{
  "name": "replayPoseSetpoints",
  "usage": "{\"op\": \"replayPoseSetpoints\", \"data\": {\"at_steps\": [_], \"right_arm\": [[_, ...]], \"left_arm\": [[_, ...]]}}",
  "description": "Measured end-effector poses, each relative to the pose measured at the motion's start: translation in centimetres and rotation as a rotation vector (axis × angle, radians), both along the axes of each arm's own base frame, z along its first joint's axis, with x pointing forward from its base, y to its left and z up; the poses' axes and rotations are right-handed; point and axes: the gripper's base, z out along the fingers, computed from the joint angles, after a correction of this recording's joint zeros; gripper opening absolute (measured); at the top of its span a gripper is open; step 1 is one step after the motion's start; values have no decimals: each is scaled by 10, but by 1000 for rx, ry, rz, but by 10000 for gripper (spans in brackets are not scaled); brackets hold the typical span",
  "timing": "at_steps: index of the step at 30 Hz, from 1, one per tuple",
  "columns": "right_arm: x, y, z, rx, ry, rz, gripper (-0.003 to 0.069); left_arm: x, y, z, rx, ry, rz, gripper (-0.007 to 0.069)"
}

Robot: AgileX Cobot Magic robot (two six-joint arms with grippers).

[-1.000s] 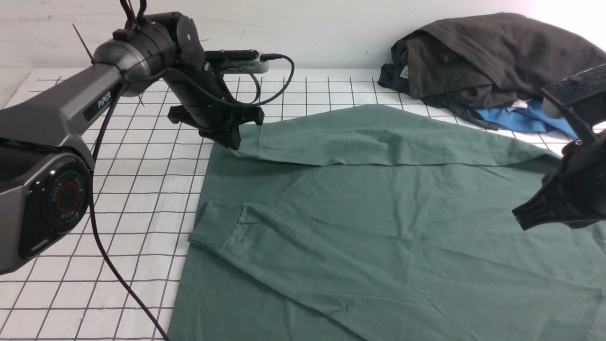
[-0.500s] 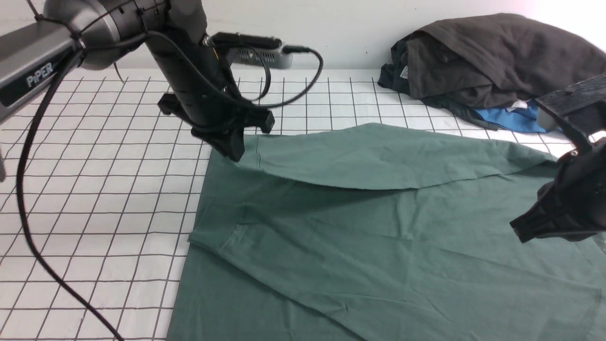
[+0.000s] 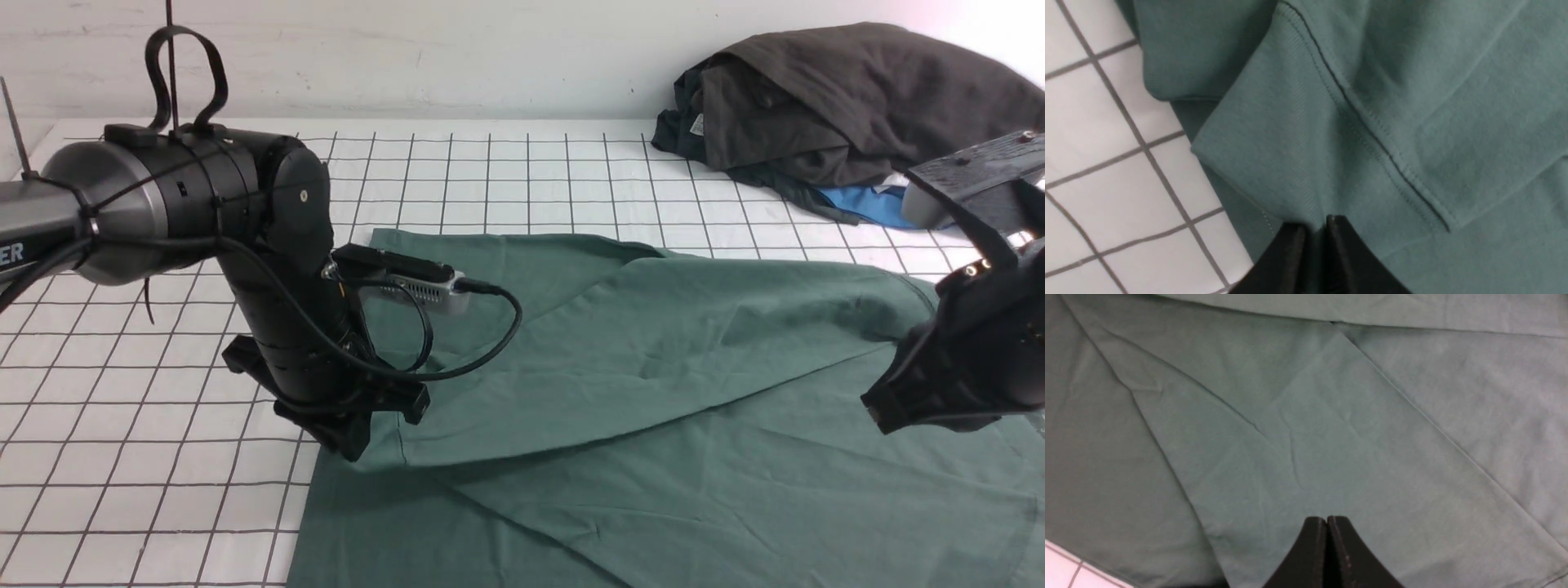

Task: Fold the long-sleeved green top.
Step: Use the left arm to drag and drop the cuff onto the cuff closest to the left arm, then use both arms simultaneously to clamp the lower edge of the clothing fabric

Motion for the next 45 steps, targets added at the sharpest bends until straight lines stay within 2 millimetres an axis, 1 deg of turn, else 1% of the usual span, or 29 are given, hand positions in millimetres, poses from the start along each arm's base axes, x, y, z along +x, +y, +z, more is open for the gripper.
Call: {"op": "replayPoseSetpoints", "data": {"at_steps": [1, 2, 5, 6, 7, 10, 12, 13, 14, 15, 16, 17, 18, 19, 21, 22, 24, 25, 27, 28, 29, 31, 37, 41, 45], "right_arm": [[-1, 1, 0, -1, 3, 6, -14], [-3, 5, 0, -5, 13, 25, -14], [-11, 13, -2, -22, 50, 77, -14], [-15, 17, -3, -30, 69, 99, -14], [-18, 21, -3, -35, 79, 120, -14], [-26, 31, -2, -48, 83, 171, -14], [-32, 34, 1, -42, 70, 181, -14], [-36, 35, 4, -36, 60, 184, -14], [-41, 34, 9, -28, 40, 189, -14], [-42, 33, 10, -26, 36, 189, -14], [-45, 32, 15, -20, 18, 188, -14], [-55, 23, 27, -6, -36, 174, -14], [-58, 20, 31, -11, -59, 169, -14], [-64, 14, 37, -17, -96, 160, -14], [-74, 1, 48, -31, -169, 141, -14], [-75, 0, 50, -35, -181, 139, -14], [-80, -7, 55, -53, -218, 122, -14], [-80, -8, 55, -53, -221, 117, -14], [-80, -8, 55, -48, -215, 111, -14], [-80, -8, 55, -47, -214, 111, -14], [-80, -6, 54, -41, -205, 115, -14], [-81, -4, 54, -31, -201, 131, -14], [-86, 3, 54, -25, -201, 187, -14], [-87, 5, 54, -24, -201, 198, -14], [-87, 5, 54, -24, -201, 198, -14]], "left_arm": [[0, 0, 0, 0, 0, -5, 96], [0, 0, 0, -1, -2, -20, 158], [-1, 0, 1, 1, -2, -46, 277], [-2, 1, 3, 2, -2, -59, 330], [-4, 1, 6, 2, 0, -67, 362], [-17, 2, 28, -3, -19, -120, 451], [-30, 3, 48, -16, -63, -148, 475], [-40, 3, 58, -24, -95, -168, 482], [-55, 3, 70, -34, -129, -199, 487], [-58, 3, 71, -35, -135, -207, 487], [-70, 2, 77, -42, -153, -234, 488], [-96, 6, 84, -51, -181, -286, 489], [-108, 7, 85, -53, -183, -311, 489], [-123, 9, 82, -53, -180, -352, 489], [-149, 15, 70, -40, -156, -445, 489], [-153, 16, 67, -37, -149, -455, 489], [-175, 19, 45, -18, -106, -582, 489], [-180, 19, 39, -12, -93, -625, 489], [-193, 18, 16, 5, -48, -737, 489], [-193, 18, 16, 4, -52, -745, 489], [-196, 17, 6, 12, -35, -791, 489], [-197, 13, -5, 18, -26, -846, 489], [-186, -2, -34, 61, 4, -925, 489], [-176, -4, -47, 124, -17, -964, 489], [-169, -4, -51, 171, -62, -951, 489]]}}
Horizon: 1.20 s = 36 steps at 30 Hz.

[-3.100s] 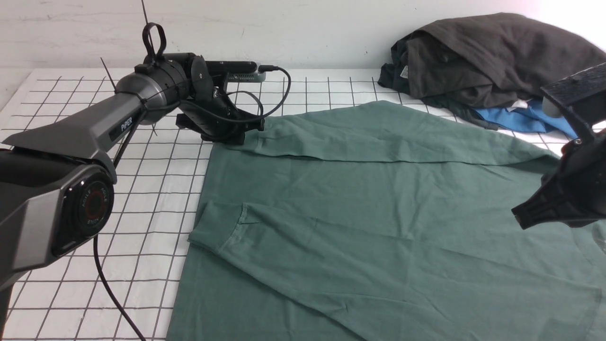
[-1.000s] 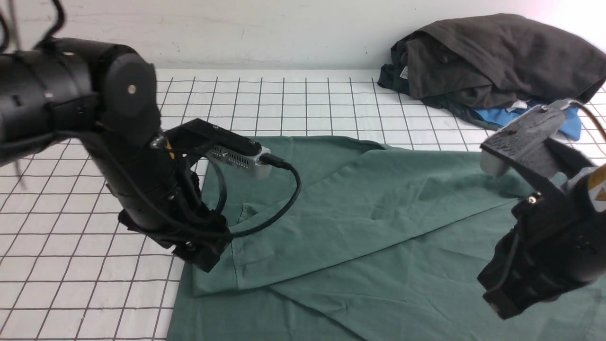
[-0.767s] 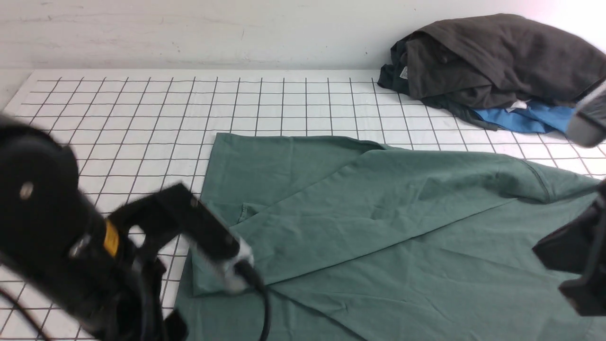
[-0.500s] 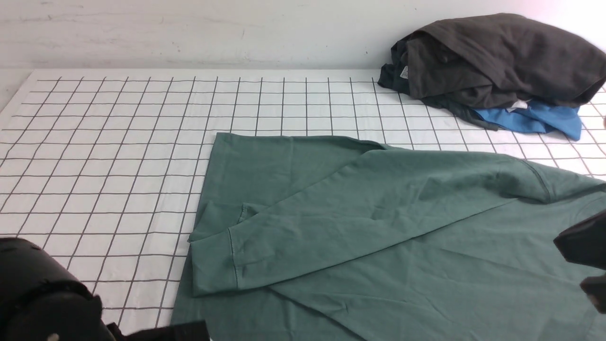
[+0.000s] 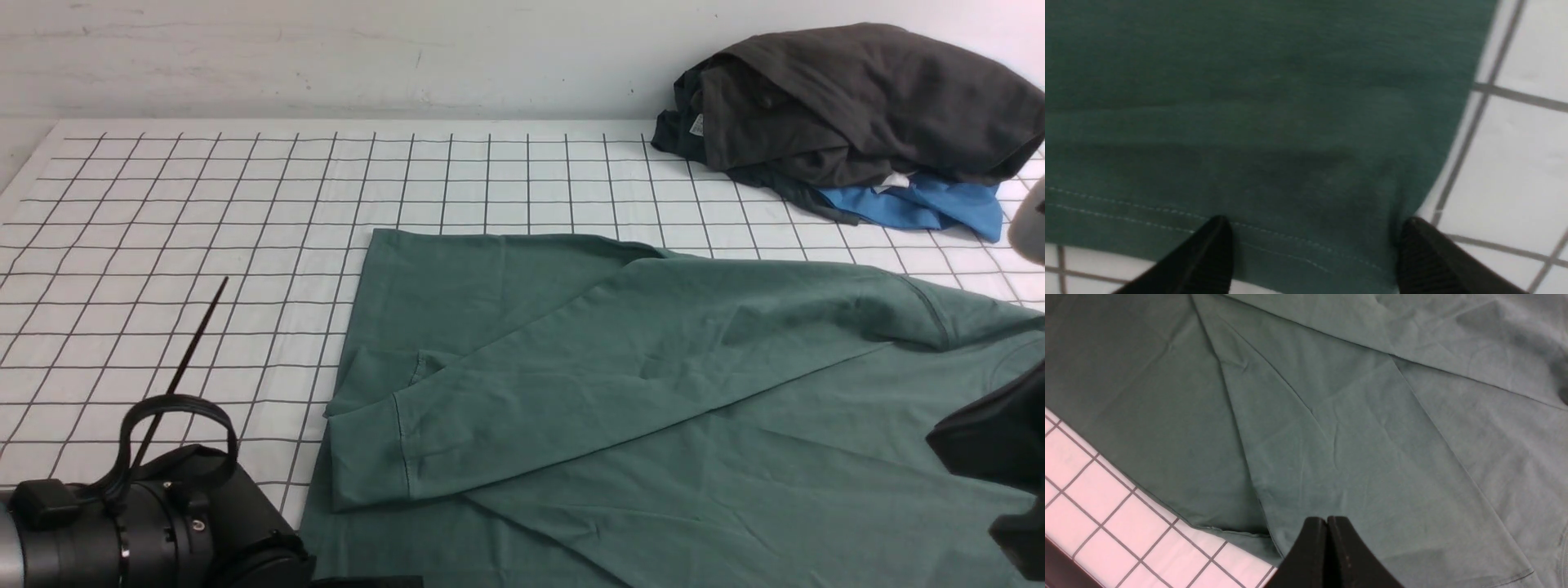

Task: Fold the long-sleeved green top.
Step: Use both arms simultaneously to clamp the lower edge of the clothing fabric

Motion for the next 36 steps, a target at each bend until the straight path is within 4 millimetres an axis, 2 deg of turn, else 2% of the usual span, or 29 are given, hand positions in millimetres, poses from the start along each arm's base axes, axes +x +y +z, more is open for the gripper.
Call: {"op": "replayPoseSetpoints", "data": {"at_steps": [7, 11, 17, 18, 21, 23, 28, 32, 34, 36], "right_arm": [[0, 0, 0, -1, -2, 3, -14], [0, 0, 0, -1, -2, 3, -14], [0, 0, 0, -1, -2, 3, -14], [0, 0, 0, -1, -2, 3, -14], [0, 0, 0, -2, -2, 5, -14], [0, 0, 0, -6, -5, 11, -14], [-1, 0, 0, -36, -22, 78, -14], [-1, 3, -2, -52, -19, 148, -14], [3, 6, -13, -86, 9, 170, -14], [10, 11, -37, -156, 87, 182, -14]], "left_arm": [[3, 1, 0, 12, -40, 26, 488], [5, 0, 0, 2, -54, 23, 443], [6, -3, 0, -25, -65, 33, 214], [6, -3, 0, -26, -65, 34, 205], [6, -3, 1, -33, -62, 41, 55], [6, -4, 1, -38, -62, 49, 17], [10, -8, 10, -33, -41, 94, 6], [14, -4, 19, 9, 0, 183, 6], [14, 4, 22, 34, 23, 245, 6], [11, 18, 26, 71, 59, 301, 6]]}}
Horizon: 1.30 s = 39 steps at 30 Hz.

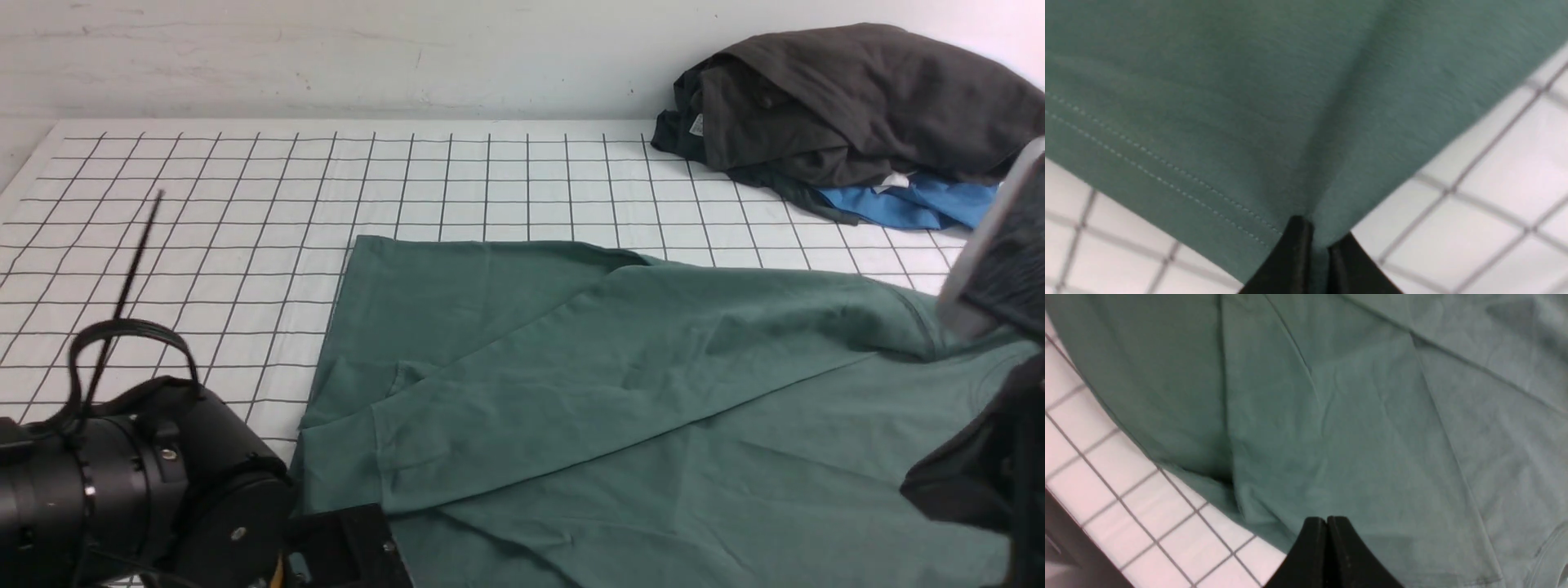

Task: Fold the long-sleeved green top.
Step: Use both arms simultaneously to clamp the lower edge of the clothing fabric

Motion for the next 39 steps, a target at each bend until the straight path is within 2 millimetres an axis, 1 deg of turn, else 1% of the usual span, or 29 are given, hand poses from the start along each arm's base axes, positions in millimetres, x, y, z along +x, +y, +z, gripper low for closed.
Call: {"op": "replayPoseSetpoints", "data": {"at_steps": [4, 6, 7, 8, 10, 13, 15, 17, 18, 20, 22, 23, 25, 27, 28, 29, 30, 33, 37, 38, 39], "right_arm": [[5, 3, -37, -102, 108, 34, -14], [4, 2, -48, -132, 139, 48, -14], [3, 2, -49, -134, 142, 49, -14], [2, 1, -59, -159, 168, 60, -14], [1, 0, -67, -181, 192, 66, -10], [3, -1, -82, -216, 244, 57, 22], [6, -2, -87, -229, 267, 46, 46], [12, -4, -95, -246, 299, 20, 91], [17, -5, -101, -258, 323, 4, 133], [22, -5, -107, -258, 330, -11, 185], [32, -6, -118, -266, 315, -27, 270], [33, -7, -120, -271, 313, -28, 284], [36, -13, -140, -337, 310, -7, 370], [34, -19, -156, -399, 312, 26, 416], [34, -20, -158, -407, 316, 29, 419], [31, -25, -168, -445, 313, 56, 435], [30, -27, -173, -460, 310, 71, 441], [27, -30, -181, -475, 286, 102, 444], [28, -30, -181, -477, 277, 109, 435], [28, -30, -181, -475, 272, 110, 416], [28, -30, -181, -475, 272, 110, 412]], "left_arm": [[-3, 18, 1, 24, 39, 55, 6], [-2, 23, 1, 22, 49, 86, 6], [-2, 23, 1, 22, 49, 86, 6], [-1, 26, 1, 14, 54, 112, 6], [-1, 27, 1, 9, 58, 127, 6], [-1, 26, 1, -4, 61, 137, 6], [-1, 26, 1, -7, 57, 135, 6], [1, 25, 0, -17, 46, 134, 6], [1, 24, 0, -25, 43, 138, 6], [1, 24, 0, -27, 40, 138, 6], [2, 24, 0, -33, 31, 137, 6], [2, 24, 0, -34, 30, 137, 6], [2, 23, 0, -43, 33, 145, 6], [2, 23, 0, -43, 34, 145, 6], [2, 23, 0, -43, 34, 145, 6], [2, 23, 0, -44, 34, 146, 6], [2, 23, 0, -45, 35, 147, 6], [2, 23, 0, -46, 35, 147, 6], [2, 23, 0, -46, 35, 146, 6], [2, 23, 0, -46, 34, 146, 6], [2, 23, 0, -46, 34, 146, 6]]}}
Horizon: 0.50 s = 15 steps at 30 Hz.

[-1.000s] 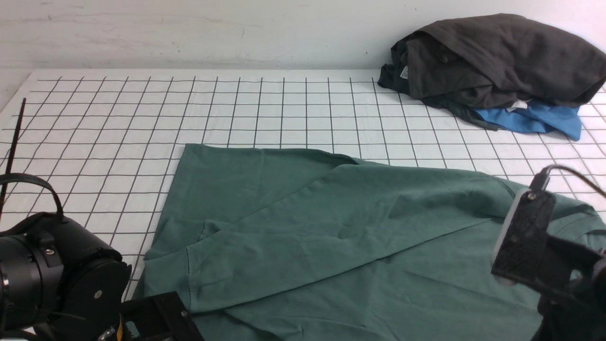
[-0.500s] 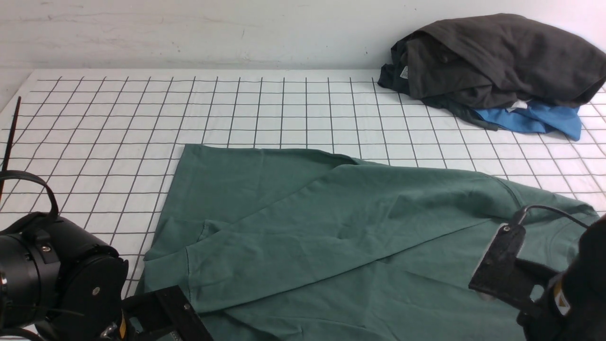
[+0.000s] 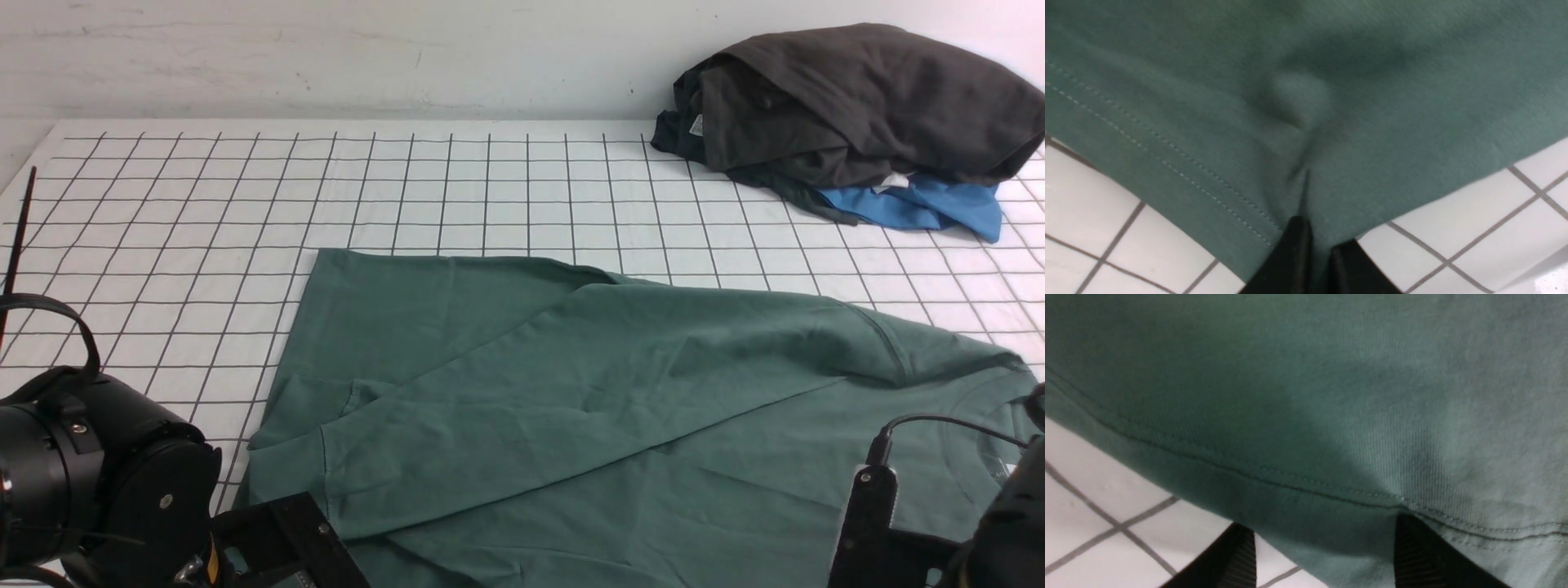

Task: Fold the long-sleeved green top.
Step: Use both arms simultaneously to clamp the lower edge of the clothing fabric

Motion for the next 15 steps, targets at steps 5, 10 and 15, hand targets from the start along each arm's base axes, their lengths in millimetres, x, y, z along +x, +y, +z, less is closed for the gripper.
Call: {"op": "replayPoseSetpoints", "data": {"at_steps": [5, 10, 15], "right_arm": [[2, 1, 0, 19, -27, 7, 217], [9, 3, 20, 18, -75, 8, 23], [26, 4, 63, 19, -131, 10, 10]], "left_arm": [[0, 0, 0, -1, 0, 1, 6], [-2, 1, 3, 4, 11, 1, 6], [-2, 2, 23, -6, -20, -3, 6]]}}
